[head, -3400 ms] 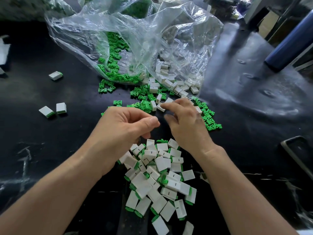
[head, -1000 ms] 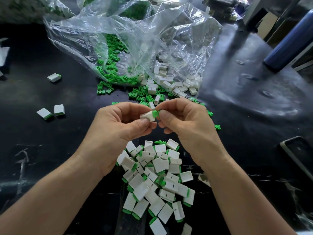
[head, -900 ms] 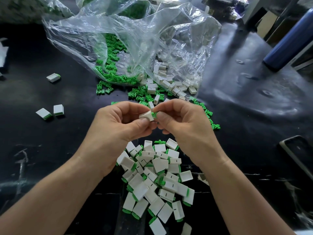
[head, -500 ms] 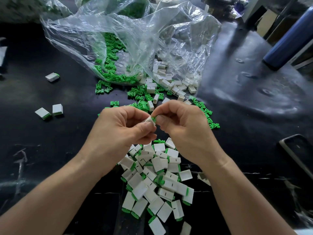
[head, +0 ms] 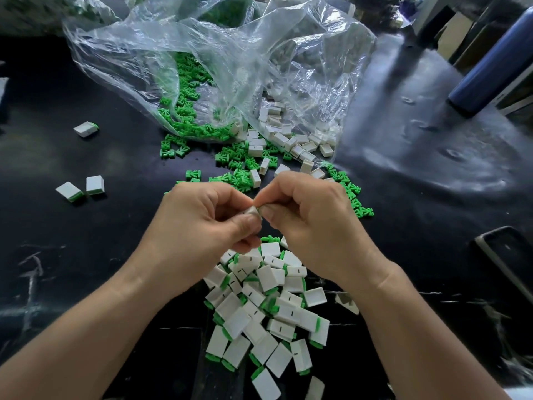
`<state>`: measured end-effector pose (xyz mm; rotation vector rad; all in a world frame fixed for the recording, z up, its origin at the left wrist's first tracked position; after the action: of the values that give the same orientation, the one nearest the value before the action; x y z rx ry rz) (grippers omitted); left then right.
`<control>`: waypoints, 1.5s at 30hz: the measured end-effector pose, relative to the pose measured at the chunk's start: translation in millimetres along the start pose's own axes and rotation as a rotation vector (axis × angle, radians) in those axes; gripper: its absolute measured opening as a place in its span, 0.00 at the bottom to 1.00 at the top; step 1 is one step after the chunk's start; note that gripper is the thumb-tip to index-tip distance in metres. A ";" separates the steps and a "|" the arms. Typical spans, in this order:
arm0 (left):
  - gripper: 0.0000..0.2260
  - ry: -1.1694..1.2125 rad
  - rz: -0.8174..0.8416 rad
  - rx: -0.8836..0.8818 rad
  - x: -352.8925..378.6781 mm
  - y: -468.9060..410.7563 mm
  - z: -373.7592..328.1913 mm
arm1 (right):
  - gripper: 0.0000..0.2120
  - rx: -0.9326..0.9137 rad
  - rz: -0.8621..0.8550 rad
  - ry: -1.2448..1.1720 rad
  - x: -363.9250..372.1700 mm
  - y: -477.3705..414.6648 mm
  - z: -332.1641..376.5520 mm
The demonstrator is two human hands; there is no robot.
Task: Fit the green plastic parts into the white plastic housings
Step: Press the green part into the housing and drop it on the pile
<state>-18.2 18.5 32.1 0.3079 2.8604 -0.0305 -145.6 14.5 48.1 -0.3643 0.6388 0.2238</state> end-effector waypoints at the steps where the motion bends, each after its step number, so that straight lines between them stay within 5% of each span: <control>1: 0.02 0.050 -0.008 -0.004 -0.8 -0.5 -1.1 | 0.04 0.022 -0.038 -0.065 -0.7 -0.1 -1.0; 5: 0.10 0.174 -0.022 -0.009 -2.3 -0.6 -5.9 | 0.03 0.182 -0.069 -0.459 -3.5 -0.4 -4.3; 9: 0.07 0.194 -0.038 0.054 -0.8 1.5 -10.0 | 0.26 0.436 0.009 -0.619 -1.6 0.3 -14.2; 17: 0.10 0.290 -0.024 0.147 -0.9 2.8 -12.2 | 0.25 0.546 0.326 -0.923 15.3 4.4 -6.1; 27: 0.11 0.079 -0.107 0.193 -6.0 0.0 -8.2 | 0.27 0.545 0.395 -0.879 17.1 6.5 -0.9; 45: 0.11 0.346 -0.022 0.162 2.5 1.6 -8.3 | 0.25 0.524 0.311 -0.834 21.7 8.1 -0.3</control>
<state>-22.4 20.9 39.5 0.3432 3.2116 -0.2366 -131.4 23.8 32.4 0.3395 -0.0912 0.4572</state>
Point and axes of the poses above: each hand's wrist, its own y-axis away from the middle knuckle, its own x-axis out of the palm, z = x × y, the point moved 4 cm from there along -y, towards the middle knuckle, and after that the axes turned 4 degrees about -y, right-handed, at the moved point
